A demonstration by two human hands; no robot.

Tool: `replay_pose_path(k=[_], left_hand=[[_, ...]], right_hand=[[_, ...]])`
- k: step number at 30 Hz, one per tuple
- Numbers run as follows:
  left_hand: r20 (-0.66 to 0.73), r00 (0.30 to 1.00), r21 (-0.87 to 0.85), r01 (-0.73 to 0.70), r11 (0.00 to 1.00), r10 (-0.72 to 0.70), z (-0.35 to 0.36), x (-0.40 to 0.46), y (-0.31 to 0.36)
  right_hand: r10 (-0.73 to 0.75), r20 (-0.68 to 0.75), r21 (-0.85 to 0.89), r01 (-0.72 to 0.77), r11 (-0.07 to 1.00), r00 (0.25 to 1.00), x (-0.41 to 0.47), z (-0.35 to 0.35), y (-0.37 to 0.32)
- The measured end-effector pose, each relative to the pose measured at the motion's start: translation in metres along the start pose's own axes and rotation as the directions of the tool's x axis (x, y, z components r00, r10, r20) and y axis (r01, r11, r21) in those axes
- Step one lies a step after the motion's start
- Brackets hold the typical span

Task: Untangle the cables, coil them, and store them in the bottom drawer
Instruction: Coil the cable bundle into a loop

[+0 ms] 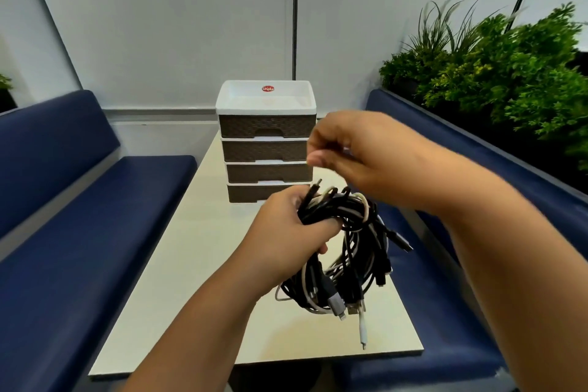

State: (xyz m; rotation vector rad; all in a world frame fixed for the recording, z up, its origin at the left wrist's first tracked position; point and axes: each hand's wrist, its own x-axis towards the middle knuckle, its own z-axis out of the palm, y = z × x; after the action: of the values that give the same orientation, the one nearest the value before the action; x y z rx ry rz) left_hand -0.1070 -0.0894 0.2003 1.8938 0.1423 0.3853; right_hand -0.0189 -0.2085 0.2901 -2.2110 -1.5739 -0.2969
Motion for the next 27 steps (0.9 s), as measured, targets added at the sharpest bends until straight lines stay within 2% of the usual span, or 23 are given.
replay_pose_path(k=[2, 5, 7, 10, 13, 16, 21, 24, 27], left_hand=[[-0.005, 1.000, -0.017, 0.017, 1.000, -0.017, 0.003, -0.002, -0.002], [0.009, 1.000, -0.014, 0.014, 1.000, -0.014, 0.006, -0.003, -0.001], [0.015, 1.000, 0.000, -0.001, 1.000, 0.001, 0.006, -0.003, 0.001], [0.015, 1.000, -0.017, -0.001, 1.000, 0.002, 0.006, -0.003, 0.004], [0.039, 0.999, -0.023, 0.006, 1.000, -0.005, 0.008, -0.004, 0.007], [0.043, 0.999, -0.009, 0.009, 1.000, -0.008, 0.010, -0.005, 0.010], [0.052, 0.999, -0.016, -0.013, 1.000, 0.014, 0.010, -0.003, 0.012], [0.102, 0.995, 0.068, -0.022, 0.997, 0.015, 0.008, -0.001, 0.011], [0.138, 0.989, 0.205, -0.078, 0.976, 0.050, 0.011, 0.000, 0.009]], right_hand=[[-0.003, 0.032, 0.033, 0.002, 0.999, 0.999, 0.000, -0.011, 0.004], [-0.013, 0.275, 0.025, 0.006, 1.000, 0.961, -0.001, -0.016, 0.004], [-0.053, 0.338, 0.014, 0.052, 0.999, 0.940, -0.003, -0.008, 0.003], [-0.112, 0.243, 0.064, 0.099, 0.993, 0.964, -0.004, 0.000, 0.007], [-0.044, 0.155, 0.118, 0.026, 0.993, 0.987, -0.008, -0.009, 0.015], [0.019, 0.140, 0.198, -0.046, 0.979, 0.990, -0.013, -0.016, 0.025], [0.051, 0.046, 0.350, -0.063, 0.935, 0.998, -0.029, -0.006, 0.035], [0.025, 0.122, 0.326, -0.064, 0.943, 0.992, -0.033, -0.012, 0.040], [-0.014, 0.303, 0.080, -0.011, 0.997, 0.953, -0.030, -0.027, 0.039]])
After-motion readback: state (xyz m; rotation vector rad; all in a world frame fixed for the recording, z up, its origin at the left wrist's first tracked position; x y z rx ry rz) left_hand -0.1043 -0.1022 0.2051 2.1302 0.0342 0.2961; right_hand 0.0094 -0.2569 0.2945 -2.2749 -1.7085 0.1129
